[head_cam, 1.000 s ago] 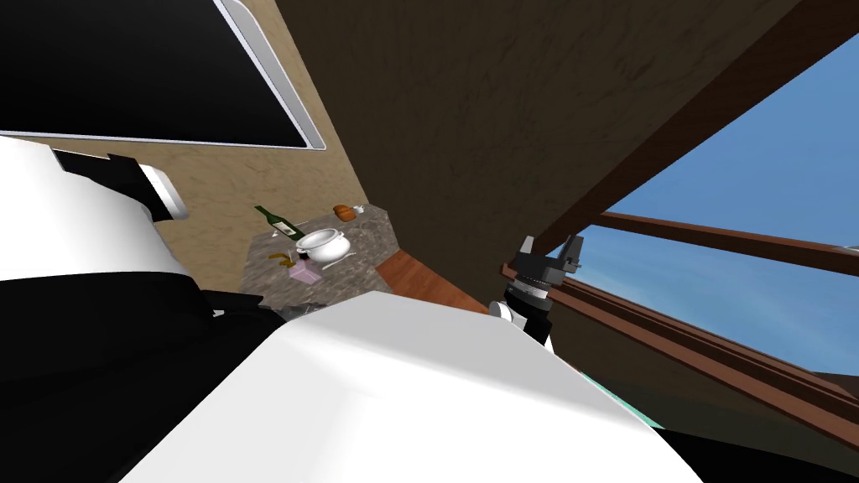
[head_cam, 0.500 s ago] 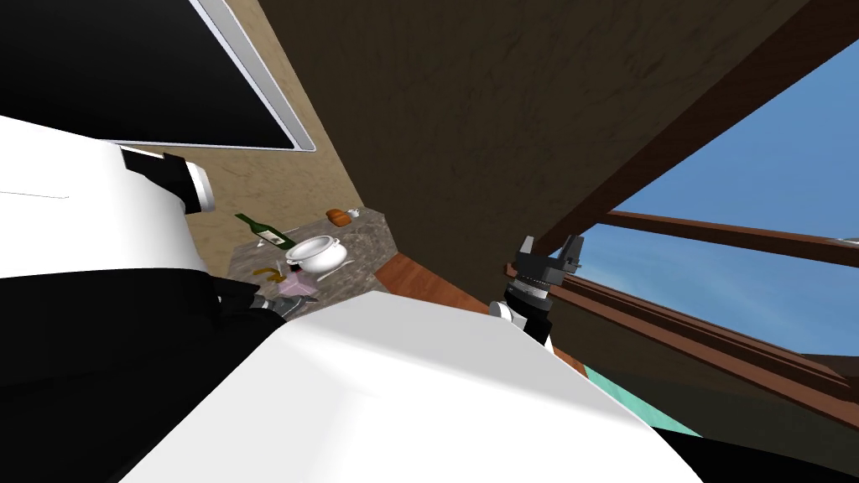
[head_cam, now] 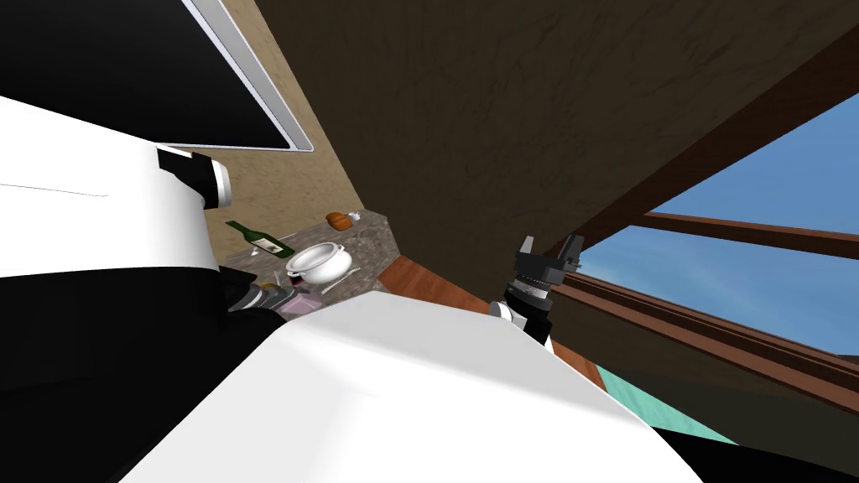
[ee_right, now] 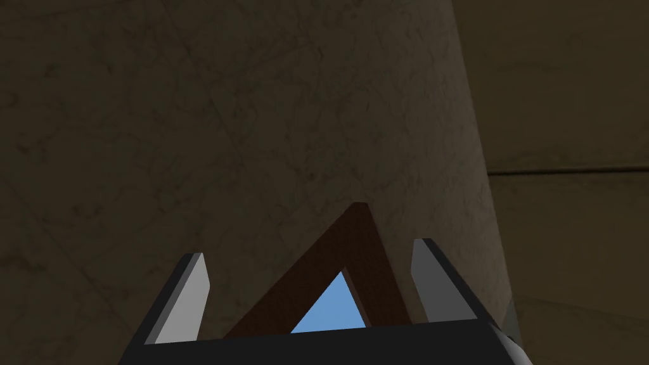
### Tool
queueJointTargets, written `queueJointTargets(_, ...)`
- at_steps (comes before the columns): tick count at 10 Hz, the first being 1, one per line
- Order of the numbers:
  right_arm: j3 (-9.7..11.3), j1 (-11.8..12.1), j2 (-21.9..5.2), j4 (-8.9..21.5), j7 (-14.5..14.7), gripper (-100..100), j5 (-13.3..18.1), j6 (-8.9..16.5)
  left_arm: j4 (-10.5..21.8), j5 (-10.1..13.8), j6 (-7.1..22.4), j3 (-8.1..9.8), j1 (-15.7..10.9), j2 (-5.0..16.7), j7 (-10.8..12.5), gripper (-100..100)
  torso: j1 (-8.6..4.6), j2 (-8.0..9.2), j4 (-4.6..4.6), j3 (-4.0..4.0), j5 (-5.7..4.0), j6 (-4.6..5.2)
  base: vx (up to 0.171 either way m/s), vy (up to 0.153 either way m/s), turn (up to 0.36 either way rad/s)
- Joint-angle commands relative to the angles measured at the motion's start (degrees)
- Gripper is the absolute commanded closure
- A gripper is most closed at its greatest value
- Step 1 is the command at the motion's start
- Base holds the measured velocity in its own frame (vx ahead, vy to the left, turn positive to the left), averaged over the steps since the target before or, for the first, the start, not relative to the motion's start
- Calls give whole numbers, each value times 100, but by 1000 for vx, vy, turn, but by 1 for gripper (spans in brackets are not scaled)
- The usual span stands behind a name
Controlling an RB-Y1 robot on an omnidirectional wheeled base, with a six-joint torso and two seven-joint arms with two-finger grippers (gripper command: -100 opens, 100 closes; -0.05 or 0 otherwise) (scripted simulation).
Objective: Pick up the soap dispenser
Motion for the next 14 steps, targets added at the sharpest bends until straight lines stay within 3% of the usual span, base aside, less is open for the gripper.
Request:
queueJointTargets(1, 0, 0, 0, 0, 0, 0, 0, 0, 0, 0, 0, 0, 0, 0, 0, -100, 0, 0, 0, 0, 0, 0, 21, 104, -20)
queueJointTargets(2, 1, 0, 1, 0, 0, 0, 0, 0, 8, 3, -5, -8, -3, 6, 0, 0, -38, 11, 2, 6, -5, -1, 5, 20, -1)
queueJointTargets(3, 2, -1, 2, 0, 0, 0, 0, 0, 145, -65, 117, 58, -12, -174, 2, -100, -71, 19, 5, 11, -15, 0, 9, -5, -24)
queueJointTargets(8, 3, -1, 3, 0, 0, 0, 0, 0, 623, -301, 543, 285, -47, -804, 9, -100, -103, 24, 6, 15, -24, 0, 8, -31, -24)
queueJointTargets(9, 3, -1, 3, 0, 0, 0, 0, 0, 691, -335, 604, 318, -52, -894, 10, -100, -102, 23, 6, 14, -24, 0, 11, -30, -21)
queueJointTargets(10, 2, -1, 3, 0, 0, 0, 0, 0, 644, -286, 577, 329, -37, -842, -16, -100, -102, 23, 6, 14, -24, 0, 4, -13, 1)
queueJointTargets(11, 2, -1, 3, 0, 0, 0, 0, 0, 654, -292, 592, 332, -37, -853, -13, 100, -99, 24, 6, 14, -24, 0, -1, -1, 11)
queueJointTargets(14, 2, -1, 2, 0, 0, 0, 0, 0, 652, -292, 591, 330, -36, -853, -12, 100, -93, 24, 6, 15, -22, 2, 0, 0, 0)
